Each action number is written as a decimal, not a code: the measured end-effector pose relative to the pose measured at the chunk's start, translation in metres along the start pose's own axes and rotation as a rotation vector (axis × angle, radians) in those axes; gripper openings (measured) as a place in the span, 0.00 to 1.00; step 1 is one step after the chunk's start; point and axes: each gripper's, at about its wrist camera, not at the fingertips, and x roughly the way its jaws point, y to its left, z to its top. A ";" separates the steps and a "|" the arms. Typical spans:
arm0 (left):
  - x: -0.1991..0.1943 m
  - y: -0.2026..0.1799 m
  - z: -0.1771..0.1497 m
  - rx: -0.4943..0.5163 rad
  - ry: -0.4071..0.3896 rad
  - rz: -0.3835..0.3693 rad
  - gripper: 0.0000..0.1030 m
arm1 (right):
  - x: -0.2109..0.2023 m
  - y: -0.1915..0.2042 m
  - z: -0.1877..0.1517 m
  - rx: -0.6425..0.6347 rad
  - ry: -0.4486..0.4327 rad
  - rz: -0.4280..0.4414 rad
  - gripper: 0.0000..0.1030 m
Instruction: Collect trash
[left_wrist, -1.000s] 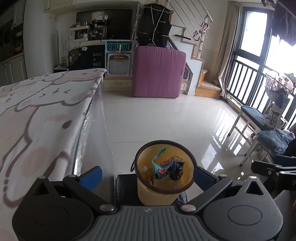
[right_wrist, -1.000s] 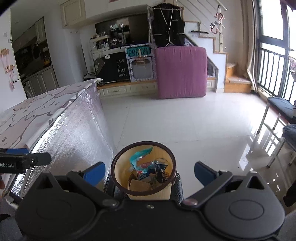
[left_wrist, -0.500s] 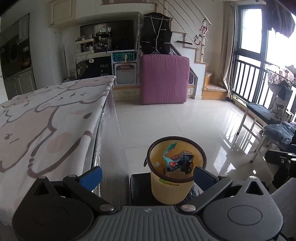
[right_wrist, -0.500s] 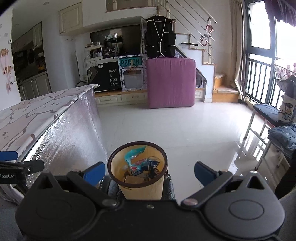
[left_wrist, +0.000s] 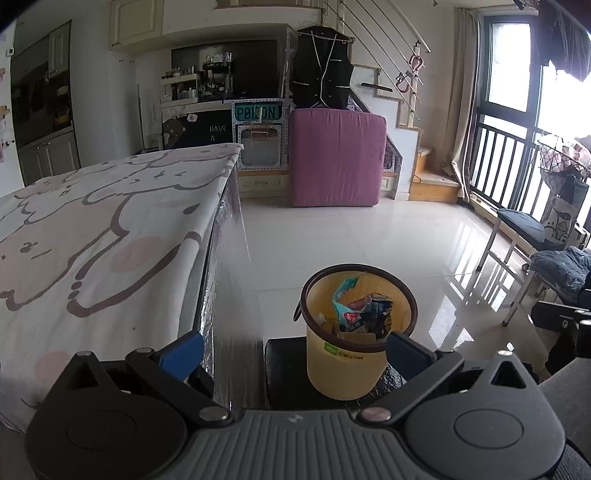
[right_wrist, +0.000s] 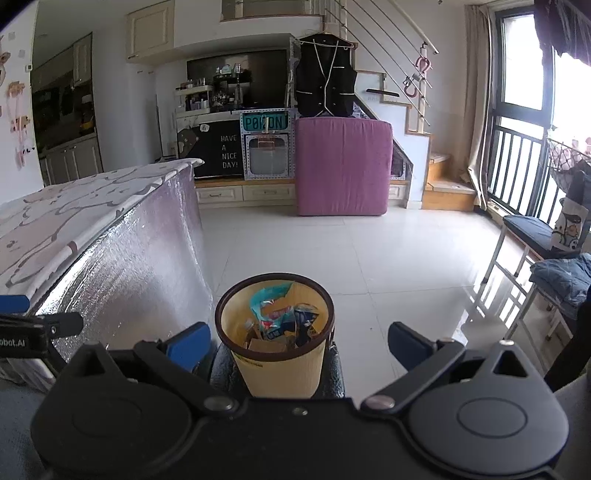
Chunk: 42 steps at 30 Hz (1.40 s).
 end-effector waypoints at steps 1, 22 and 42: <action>0.000 0.000 -0.001 -0.001 0.000 -0.001 1.00 | 0.000 0.000 -0.001 0.003 0.000 -0.002 1.00; 0.002 -0.003 -0.001 0.001 -0.006 -0.002 1.00 | -0.005 0.000 -0.012 0.016 -0.018 -0.013 1.00; 0.001 -0.003 -0.001 0.003 -0.008 -0.004 1.00 | -0.007 0.003 -0.013 0.010 -0.019 -0.006 1.00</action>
